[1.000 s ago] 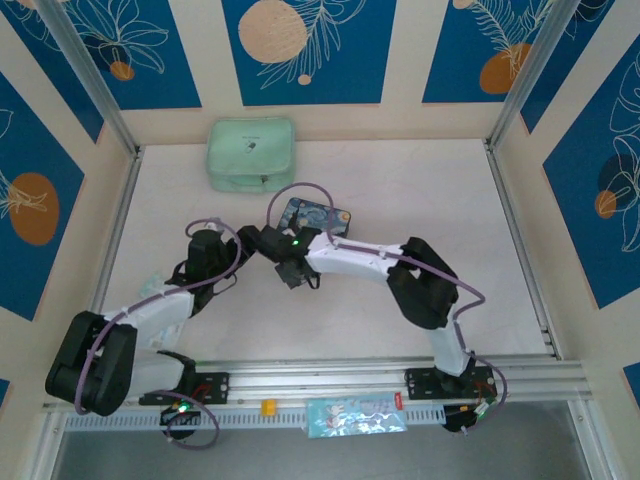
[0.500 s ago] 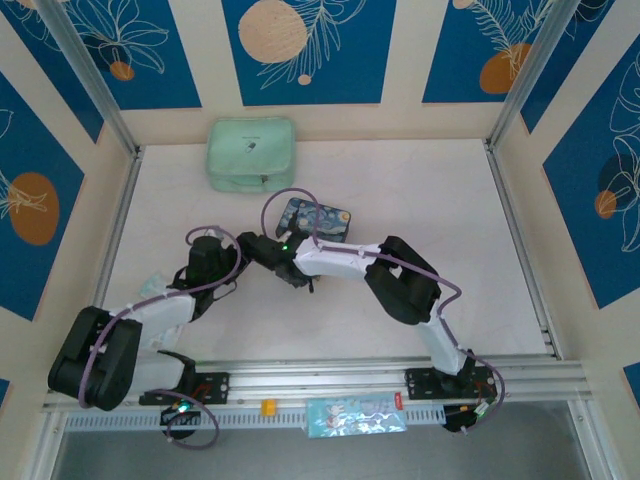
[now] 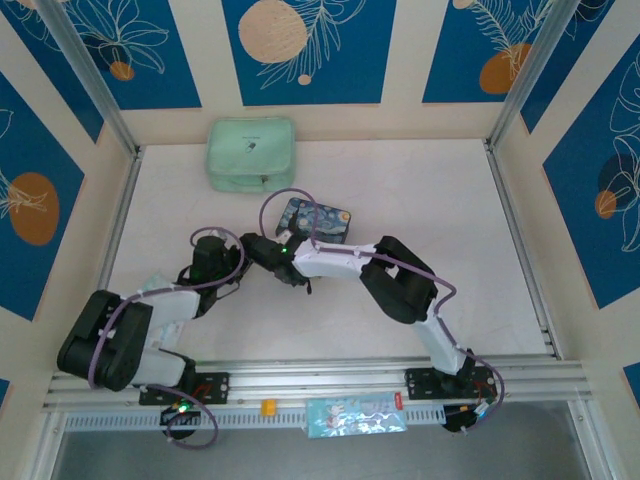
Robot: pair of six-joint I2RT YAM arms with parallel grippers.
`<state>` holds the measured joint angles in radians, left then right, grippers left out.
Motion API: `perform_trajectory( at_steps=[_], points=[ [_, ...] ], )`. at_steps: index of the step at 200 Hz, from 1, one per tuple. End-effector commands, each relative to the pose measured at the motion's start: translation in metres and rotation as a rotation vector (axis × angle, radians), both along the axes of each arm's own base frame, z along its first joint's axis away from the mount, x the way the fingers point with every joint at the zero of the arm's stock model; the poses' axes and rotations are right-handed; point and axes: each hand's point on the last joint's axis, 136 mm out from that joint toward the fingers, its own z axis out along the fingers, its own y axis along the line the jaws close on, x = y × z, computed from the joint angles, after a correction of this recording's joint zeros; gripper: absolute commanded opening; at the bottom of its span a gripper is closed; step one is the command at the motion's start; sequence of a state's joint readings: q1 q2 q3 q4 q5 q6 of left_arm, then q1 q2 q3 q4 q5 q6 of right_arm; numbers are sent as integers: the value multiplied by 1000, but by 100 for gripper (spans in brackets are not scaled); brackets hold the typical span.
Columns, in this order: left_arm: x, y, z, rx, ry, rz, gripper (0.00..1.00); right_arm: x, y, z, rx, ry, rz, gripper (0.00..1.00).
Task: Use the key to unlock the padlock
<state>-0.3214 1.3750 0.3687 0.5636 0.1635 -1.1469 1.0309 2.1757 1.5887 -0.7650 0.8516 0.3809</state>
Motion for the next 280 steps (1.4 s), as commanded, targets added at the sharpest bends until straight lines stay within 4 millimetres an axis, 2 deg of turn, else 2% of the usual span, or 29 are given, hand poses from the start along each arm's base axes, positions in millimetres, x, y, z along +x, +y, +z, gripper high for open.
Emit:
perform_trajectory(
  at_steps=[1,65,118,144,175,218,253,280],
  points=[
    [6,-4,10,-40,-38,-10,82,-2,-8,-13,-38,-2,-2,31],
    [8,-4,11,-43,-41,-8,82,1,-10,-6,-5,-16,36,13],
    [10,-5,12,-46,-41,-11,82,5,3,-4,133,59,162,0],
    [9,-5,12,-44,-42,-10,82,1,14,1,231,115,288,0],
    [9,-4,14,-41,-46,-10,82,3,13,11,286,173,368,0],
    [9,-4,17,-47,-59,-13,82,-13,21,20,403,216,568,0],
    [7,-4,20,-46,-71,-17,82,-2,12,18,405,205,598,0],
    [5,-4,19,-48,-71,-20,82,2,16,23,440,209,643,0]
  ],
)
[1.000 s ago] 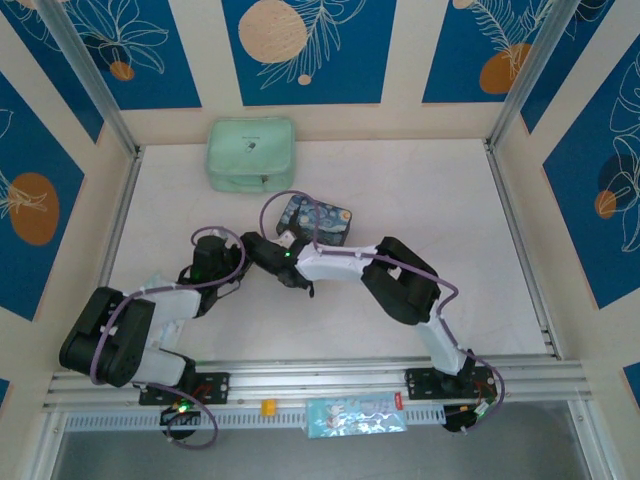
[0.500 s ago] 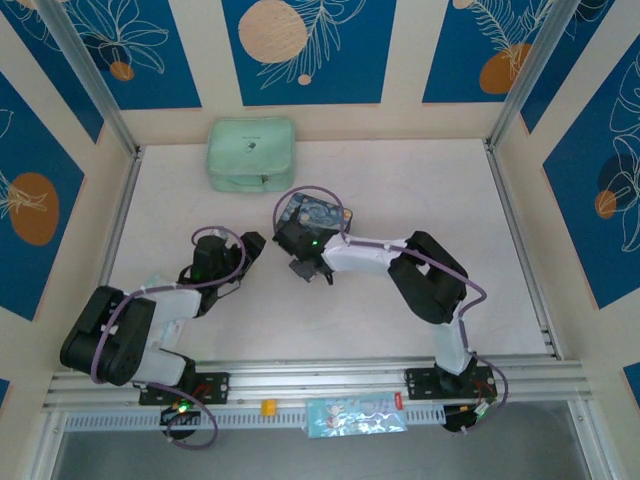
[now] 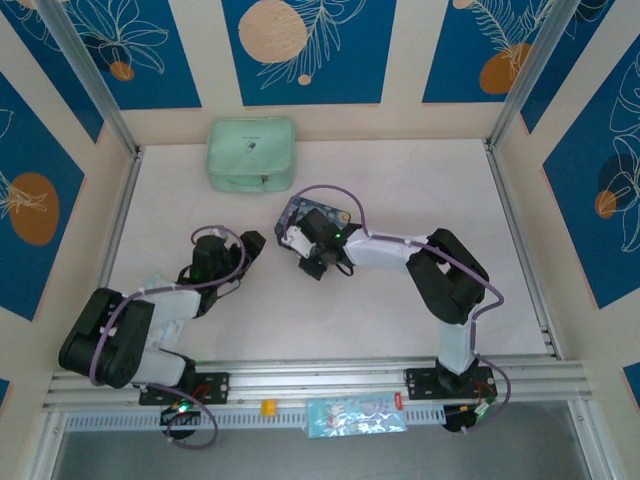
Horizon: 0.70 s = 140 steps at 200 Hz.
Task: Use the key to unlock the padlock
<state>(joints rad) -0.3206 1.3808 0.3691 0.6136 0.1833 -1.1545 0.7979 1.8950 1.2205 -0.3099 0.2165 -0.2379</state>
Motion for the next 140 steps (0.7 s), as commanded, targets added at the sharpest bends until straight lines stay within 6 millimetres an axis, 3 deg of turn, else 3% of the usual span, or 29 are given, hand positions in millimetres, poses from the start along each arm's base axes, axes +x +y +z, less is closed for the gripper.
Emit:
perform_trajectory(
  at_steps=[1,97,140],
  points=[
    [1,1,10,-20,-36,-7,82,0,13,12,79,7,100,0],
    [-6,2,11,-29,-34,-8,81,12,32,13,127,137,131,0],
    [-1,-15,27,-89,-119,-77,60,3,38,11,150,250,131,0]
  ],
)
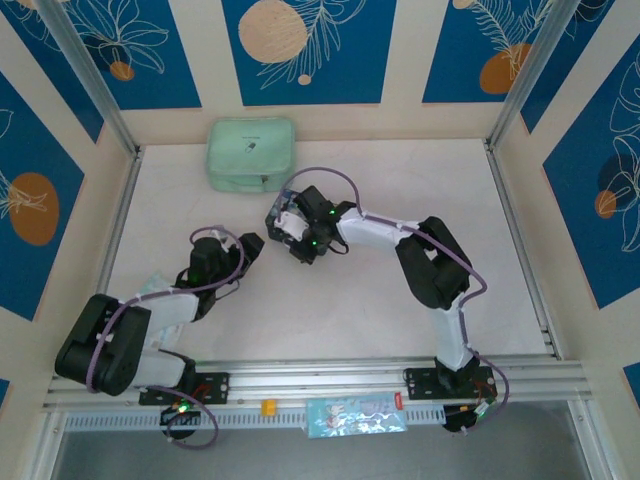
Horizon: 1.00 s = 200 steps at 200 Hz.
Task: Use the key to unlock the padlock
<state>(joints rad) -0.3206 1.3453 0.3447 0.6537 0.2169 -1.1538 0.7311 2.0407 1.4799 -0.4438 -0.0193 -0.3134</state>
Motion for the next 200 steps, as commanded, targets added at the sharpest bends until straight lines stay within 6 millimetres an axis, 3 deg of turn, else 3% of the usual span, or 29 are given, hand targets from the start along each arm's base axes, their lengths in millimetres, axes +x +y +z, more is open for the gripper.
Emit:
perform_trajectory(
  at_steps=[1,31,103,200],
  points=[
    [4,-11,16,-61,-78,-48,60,-19,3,-4,27,125,24,0],
    [14,-32,19,-124,-121,-77,41,-20,3,-4,40,130,8,0],
    [28,-75,1,-216,-122,-119,40,-20,6,2,70,130,9,0],
    [32,-76,-21,-213,-99,-92,6,-23,9,5,88,133,11,0]
  ],
)
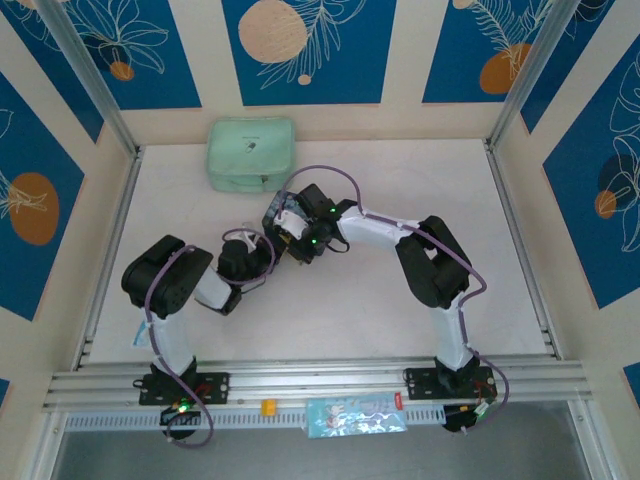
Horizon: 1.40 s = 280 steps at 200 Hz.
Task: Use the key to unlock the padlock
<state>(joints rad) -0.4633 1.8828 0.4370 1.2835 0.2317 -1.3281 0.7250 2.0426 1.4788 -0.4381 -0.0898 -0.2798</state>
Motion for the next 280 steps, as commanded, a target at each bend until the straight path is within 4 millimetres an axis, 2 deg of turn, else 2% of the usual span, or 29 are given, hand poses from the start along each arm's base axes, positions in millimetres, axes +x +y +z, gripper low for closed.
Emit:
perform_trajectory(
  at_steps=[1,17,32,70,101,127,164,208,260,280],
  points=[
    [3,-1,4,-10,-29,11,6,-17,2,1,34,76,13,0],
    [3,0,2,-4,-28,15,0,-16,2,5,33,64,5,0],
    [3,1,1,-5,-25,21,0,-16,2,11,34,50,-16,1],
    [3,5,0,-7,-32,45,0,-17,-2,43,121,94,-130,31],
    [3,7,-2,-5,-31,73,0,-17,-11,70,181,85,-215,36],
    [5,8,-3,-10,-33,93,0,-14,-19,83,209,121,-284,38],
    [4,9,-9,-5,-22,105,0,-11,-24,81,194,120,-317,38],
    [1,17,-15,9,-5,140,0,25,-56,65,57,13,-546,38],
    [-4,25,-8,10,-16,165,0,37,-77,76,108,-30,-696,39],
    [-11,23,-5,2,-16,132,0,36,-85,79,116,-43,-720,45]
  ],
)
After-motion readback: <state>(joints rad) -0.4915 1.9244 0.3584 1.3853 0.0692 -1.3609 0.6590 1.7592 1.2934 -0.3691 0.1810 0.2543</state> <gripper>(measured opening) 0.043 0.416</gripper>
